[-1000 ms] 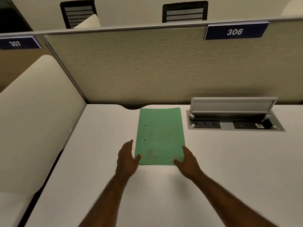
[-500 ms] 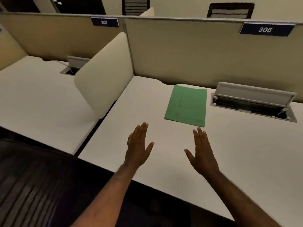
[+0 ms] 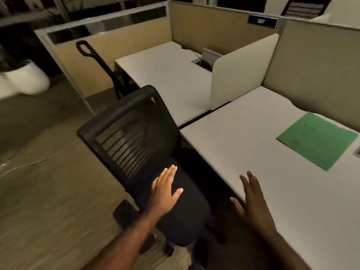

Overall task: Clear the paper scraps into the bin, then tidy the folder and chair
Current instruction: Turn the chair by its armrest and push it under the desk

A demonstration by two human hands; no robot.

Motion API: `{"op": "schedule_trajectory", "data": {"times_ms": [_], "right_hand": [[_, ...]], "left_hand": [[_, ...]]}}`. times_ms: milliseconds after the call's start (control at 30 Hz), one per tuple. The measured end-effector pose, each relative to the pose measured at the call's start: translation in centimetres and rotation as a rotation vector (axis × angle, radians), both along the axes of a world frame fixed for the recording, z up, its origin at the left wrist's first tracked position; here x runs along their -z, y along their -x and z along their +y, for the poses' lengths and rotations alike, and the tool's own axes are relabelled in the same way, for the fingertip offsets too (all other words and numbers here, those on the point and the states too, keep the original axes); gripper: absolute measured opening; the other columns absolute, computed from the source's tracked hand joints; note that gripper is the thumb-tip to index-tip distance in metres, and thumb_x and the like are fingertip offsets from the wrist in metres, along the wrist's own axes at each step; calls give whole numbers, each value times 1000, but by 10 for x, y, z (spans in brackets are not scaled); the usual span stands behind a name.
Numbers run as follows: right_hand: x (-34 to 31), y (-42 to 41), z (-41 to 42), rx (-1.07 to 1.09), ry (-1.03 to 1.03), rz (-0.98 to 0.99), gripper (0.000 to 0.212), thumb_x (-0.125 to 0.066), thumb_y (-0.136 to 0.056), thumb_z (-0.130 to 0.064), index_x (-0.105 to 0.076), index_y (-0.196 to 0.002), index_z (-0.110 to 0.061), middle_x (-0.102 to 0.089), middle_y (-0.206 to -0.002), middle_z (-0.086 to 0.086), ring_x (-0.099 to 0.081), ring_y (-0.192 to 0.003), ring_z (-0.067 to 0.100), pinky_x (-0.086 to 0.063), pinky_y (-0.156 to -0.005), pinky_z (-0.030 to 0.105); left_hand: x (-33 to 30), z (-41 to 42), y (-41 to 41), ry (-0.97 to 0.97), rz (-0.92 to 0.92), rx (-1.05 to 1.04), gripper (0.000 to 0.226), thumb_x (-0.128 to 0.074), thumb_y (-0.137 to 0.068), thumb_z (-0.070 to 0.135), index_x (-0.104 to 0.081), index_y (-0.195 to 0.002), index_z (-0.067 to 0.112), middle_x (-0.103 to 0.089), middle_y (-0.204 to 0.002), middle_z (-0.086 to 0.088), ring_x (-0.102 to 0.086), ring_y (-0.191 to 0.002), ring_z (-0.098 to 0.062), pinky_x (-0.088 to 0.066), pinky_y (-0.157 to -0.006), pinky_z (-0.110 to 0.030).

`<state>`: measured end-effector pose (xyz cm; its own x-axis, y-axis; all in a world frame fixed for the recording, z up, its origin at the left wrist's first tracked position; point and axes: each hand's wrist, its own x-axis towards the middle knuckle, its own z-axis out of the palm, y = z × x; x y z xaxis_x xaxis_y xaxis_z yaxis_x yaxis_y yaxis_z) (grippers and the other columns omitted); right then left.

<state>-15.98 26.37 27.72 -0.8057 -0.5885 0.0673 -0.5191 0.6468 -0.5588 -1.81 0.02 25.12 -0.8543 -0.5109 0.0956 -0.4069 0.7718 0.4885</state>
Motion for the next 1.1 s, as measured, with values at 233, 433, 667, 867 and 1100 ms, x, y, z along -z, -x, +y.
{"op": "schedule_trajectory", "data": {"times_ms": [233, 433, 667, 867, 1100], "right_hand": [[22, -111, -39, -179, -29, -171, 78, -66, -87, -35, -24, -150, -18, -8, -161, 4, -7, -148, 21, -21, -119, 43], [47, -181, -97, -407, -46, -233, 76, -63, -89, -33, -20, -151, -23, -4, -161, -4, -3, -149, 18, -16, -120, 33], [83, -230, -185, -461, -76, -295, 76, -61, -88, -33, -20, -151, -19, -13, -160, 1, -12, -147, 16, -15, -116, 25], [109, -254, -245, -321, -80, -358, 78, -63, -85, -31, -21, -150, -17, -21, -158, 2, -16, -145, 14, -11, -110, 17], [145, -269, -278, -159, -144, -420, 84, -65, -84, -40, -20, -150, -13, -26, -156, 4, -27, -142, 18, -25, -115, 30]], "left_hand": [[24, -18, -150, -204, -3, -428, 76, -76, -78, 24, -40, -143, 9, -45, -146, -8, -42, -135, -25, -35, -111, -38], [64, -39, -224, -575, 71, -804, 76, -76, -79, 11, -35, -142, 0, -41, -146, -23, -42, -133, -32, -34, -111, -42], [100, -68, -254, -554, 6, -669, 77, -74, -80, 17, -33, -145, 7, -39, -148, -15, -41, -134, -26, -33, -108, -30], [88, -130, -235, -485, 93, -462, 76, -75, -79, 20, -37, -144, 11, -42, -146, -8, -44, -131, -23, -39, -108, -45], [109, -178, -206, -806, 75, -616, 67, -72, -83, 14, -38, -141, 5, -44, -143, -16, -48, -125, -28, -41, -105, -40]]}}
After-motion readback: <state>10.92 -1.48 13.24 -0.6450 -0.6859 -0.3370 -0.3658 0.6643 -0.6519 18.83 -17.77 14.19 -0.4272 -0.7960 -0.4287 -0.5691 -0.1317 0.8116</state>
